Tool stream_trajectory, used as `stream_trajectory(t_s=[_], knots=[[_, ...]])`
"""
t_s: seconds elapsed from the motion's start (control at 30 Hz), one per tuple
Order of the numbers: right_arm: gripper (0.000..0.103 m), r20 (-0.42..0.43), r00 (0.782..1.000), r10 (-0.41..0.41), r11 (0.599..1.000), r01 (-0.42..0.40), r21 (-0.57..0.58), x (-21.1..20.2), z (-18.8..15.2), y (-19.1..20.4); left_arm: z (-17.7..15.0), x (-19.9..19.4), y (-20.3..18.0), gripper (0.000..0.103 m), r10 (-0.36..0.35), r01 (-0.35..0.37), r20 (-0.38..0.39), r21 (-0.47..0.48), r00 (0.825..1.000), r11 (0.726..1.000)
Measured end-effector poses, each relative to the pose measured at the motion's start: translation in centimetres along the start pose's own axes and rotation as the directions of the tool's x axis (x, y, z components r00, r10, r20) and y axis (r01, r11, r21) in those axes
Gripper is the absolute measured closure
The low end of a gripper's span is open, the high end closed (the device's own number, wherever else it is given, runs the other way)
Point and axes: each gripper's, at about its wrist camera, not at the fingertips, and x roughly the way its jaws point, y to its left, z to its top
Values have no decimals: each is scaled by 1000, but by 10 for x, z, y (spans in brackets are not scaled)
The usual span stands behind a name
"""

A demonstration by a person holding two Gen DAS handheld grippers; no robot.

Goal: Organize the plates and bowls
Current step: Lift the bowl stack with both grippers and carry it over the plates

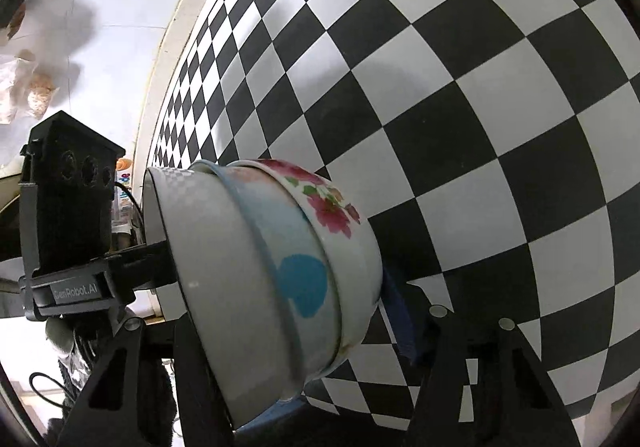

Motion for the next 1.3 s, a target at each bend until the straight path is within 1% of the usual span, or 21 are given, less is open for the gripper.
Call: stream_trajectory(t_s=[0.13, 0.3, 0.43, 0.57, 0.83, 1.07, 1.13, 1.3], knots=[[43, 1, 1000, 6, 1000, -6, -7, -2, 1, 1, -3, -2, 0, 52, 17, -17, 3, -11, 1000, 1000], [43, -25, 999, 29, 1000, -28, 12, -1, 1, -1, -5, -4, 0, 53, 35, -35, 3, -25, 999, 999], [43, -36, 998, 47, 999, -46, 24, -1, 2, -2, -7, -9, 0, 53, 32, -32, 10, -38, 999, 999], [44, -35, 998, 61, 998, -60, 21, -9, 2, -2, -9, -18, -2, 52, 31, -30, 28, -38, 999, 999], [46, -25, 998, 57, 997, -58, -45, -16, 11, 25, -11, -36, 1, 53, 27, -23, 70, -63, 997, 998], [47, -49, 996, 74, 994, -78, -76, -14, 17, 46, -22, -59, 12, 53, 35, -24, 107, -103, 994, 994], [47, -57, 995, 76, 993, -81, -91, -12, 18, 55, -26, -66, 17, 53, 35, -21, 122, -115, 992, 993], [48, -86, 994, 68, 984, -81, -159, 1, 20, 91, -41, -89, 38, 53, 39, -9, 173, -168, 984, 986]])
